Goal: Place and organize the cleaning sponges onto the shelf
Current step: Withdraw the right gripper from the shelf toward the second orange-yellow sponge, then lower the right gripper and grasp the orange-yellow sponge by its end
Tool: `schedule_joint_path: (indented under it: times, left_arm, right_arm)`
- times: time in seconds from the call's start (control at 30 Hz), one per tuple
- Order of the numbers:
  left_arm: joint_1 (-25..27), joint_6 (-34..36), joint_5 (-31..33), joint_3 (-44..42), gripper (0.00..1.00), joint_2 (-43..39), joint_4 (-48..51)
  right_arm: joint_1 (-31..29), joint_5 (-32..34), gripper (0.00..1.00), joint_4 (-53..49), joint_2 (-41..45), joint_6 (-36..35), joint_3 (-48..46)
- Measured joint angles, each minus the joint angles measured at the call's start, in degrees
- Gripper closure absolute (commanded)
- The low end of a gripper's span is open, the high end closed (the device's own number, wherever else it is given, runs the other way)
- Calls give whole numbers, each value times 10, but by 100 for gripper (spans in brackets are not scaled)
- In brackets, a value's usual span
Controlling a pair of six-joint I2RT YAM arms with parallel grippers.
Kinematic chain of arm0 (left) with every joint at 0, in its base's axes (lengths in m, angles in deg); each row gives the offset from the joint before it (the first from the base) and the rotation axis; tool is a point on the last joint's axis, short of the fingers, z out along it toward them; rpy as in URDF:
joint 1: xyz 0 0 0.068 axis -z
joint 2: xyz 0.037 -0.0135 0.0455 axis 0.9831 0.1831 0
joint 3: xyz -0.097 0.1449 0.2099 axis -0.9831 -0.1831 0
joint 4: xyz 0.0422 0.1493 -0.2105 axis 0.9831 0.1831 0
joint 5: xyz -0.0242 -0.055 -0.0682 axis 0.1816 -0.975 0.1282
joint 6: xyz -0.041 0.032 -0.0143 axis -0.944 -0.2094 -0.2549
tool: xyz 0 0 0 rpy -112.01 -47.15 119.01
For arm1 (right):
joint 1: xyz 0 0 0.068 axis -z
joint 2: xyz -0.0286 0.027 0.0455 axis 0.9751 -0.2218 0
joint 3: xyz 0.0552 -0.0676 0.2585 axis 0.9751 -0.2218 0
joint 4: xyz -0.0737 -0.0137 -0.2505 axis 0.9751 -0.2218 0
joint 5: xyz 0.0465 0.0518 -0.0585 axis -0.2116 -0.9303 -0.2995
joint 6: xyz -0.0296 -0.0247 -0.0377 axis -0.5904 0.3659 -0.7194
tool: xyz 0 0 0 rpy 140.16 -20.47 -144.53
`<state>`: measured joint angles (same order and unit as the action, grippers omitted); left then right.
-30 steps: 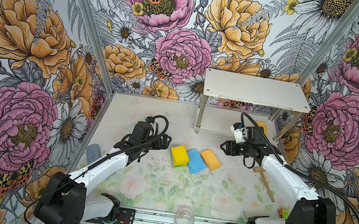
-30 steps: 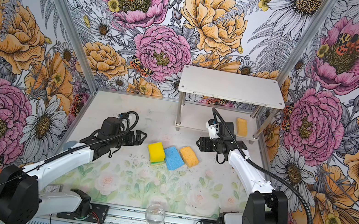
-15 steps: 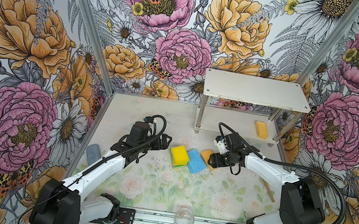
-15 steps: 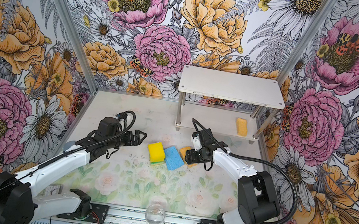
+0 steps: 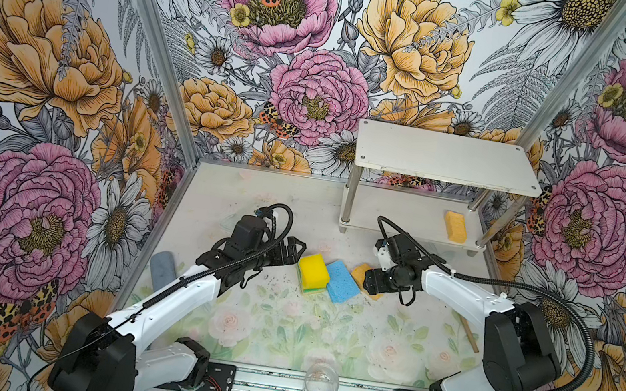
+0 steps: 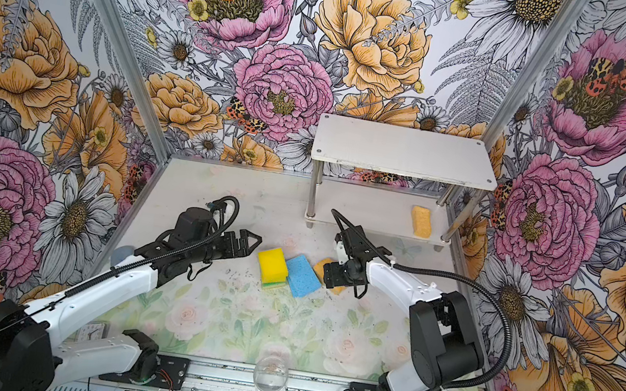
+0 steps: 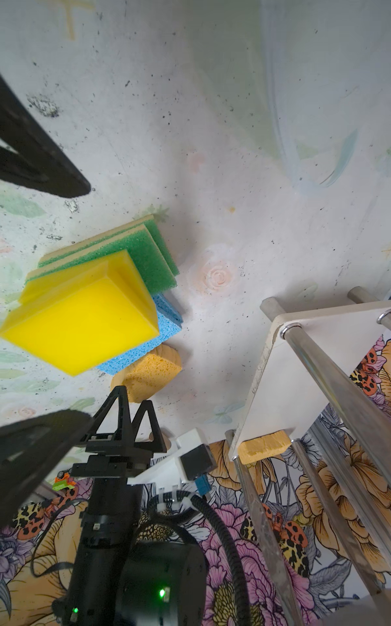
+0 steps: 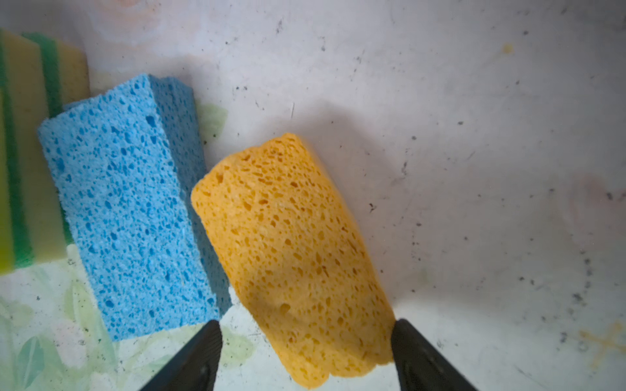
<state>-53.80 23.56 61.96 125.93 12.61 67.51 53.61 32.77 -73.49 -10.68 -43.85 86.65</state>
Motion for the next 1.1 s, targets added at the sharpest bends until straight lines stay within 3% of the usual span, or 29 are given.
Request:
schedule_joint_path:
  times: [0.33, 0.77, 1.1]
  left_arm:
    - [9, -8, 17, 2, 1, 9, 5]
    - [9, -8, 24, 14, 1, 24, 6]
    - [9, -7, 24, 18, 1, 46, 3]
  right_arm:
    - [0, 12, 14, -33, 0, -24, 20]
    - [0, 9, 13, -81, -16, -170, 61]
    - [0, 6, 14, -90, -69, -224, 78]
